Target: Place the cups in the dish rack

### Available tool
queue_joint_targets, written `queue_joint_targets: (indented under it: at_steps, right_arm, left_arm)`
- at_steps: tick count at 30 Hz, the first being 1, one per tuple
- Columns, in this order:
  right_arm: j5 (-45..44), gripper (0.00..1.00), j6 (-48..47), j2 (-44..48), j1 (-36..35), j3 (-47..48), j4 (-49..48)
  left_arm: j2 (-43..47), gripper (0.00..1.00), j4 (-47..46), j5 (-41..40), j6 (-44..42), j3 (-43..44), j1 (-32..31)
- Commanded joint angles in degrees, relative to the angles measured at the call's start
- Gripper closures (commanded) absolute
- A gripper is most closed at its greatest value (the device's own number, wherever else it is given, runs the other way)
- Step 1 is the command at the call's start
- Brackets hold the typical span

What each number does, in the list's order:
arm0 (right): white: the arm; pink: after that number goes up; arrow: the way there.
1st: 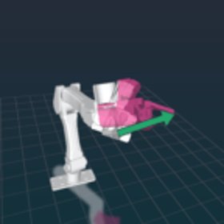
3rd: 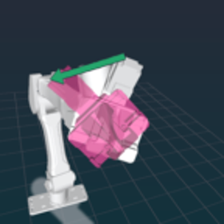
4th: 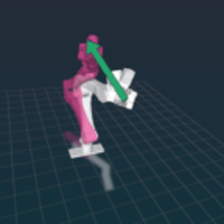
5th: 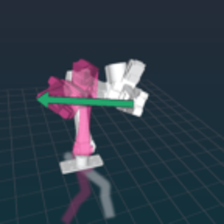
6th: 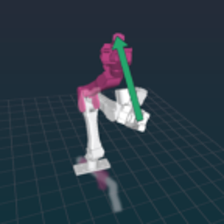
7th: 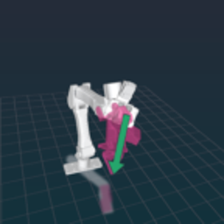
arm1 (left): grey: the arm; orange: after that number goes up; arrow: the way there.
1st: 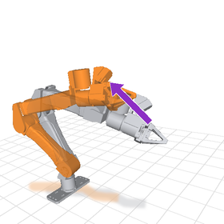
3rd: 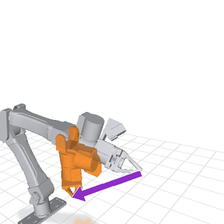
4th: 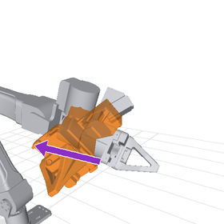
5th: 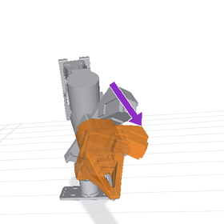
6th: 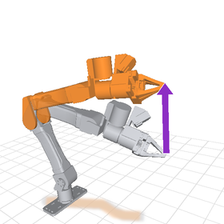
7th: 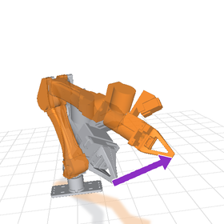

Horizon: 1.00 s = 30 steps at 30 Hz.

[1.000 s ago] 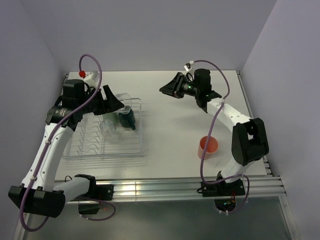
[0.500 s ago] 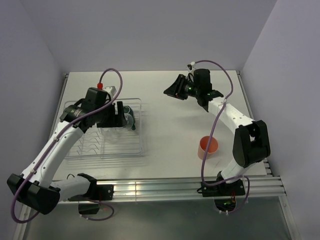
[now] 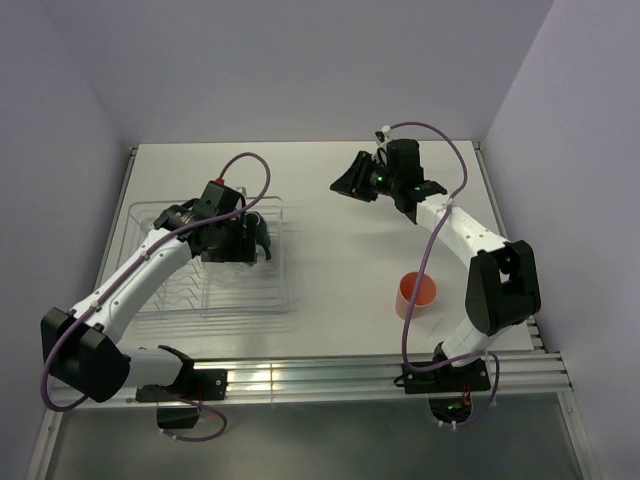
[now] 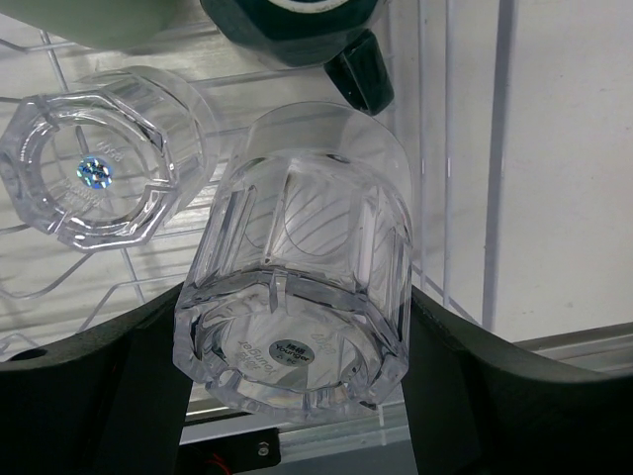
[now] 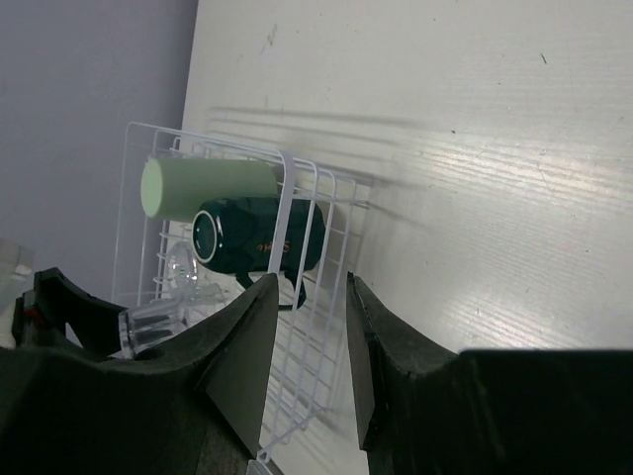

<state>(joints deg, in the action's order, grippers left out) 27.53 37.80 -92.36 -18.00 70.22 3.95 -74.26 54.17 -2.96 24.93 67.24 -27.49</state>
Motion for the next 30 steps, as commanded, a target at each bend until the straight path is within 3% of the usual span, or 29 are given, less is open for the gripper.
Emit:
queue_joint_targets:
  at_steps: [1,19,30]
  right_arm:
    - [-1.42,0.59,-1.33,3.24,0.25,1.42,-0.08]
    - [-1.78,0.59,-2.03,2.36,0.25,1.77,0.63]
    - [-1.6,0.59,-2.03,1.74,0.25,1.85,0.63]
  left_arm:
    - [-1.23,1.0,-3.98,-0.64,0.03,-0.8,-0.29]
    - [-11.78,0.99,-6.45,-5.21,-0.32,-0.89,-2.22]
    - [-14.68,0.85,-5.48,-7.23,0.21,-0.27,-3.72]
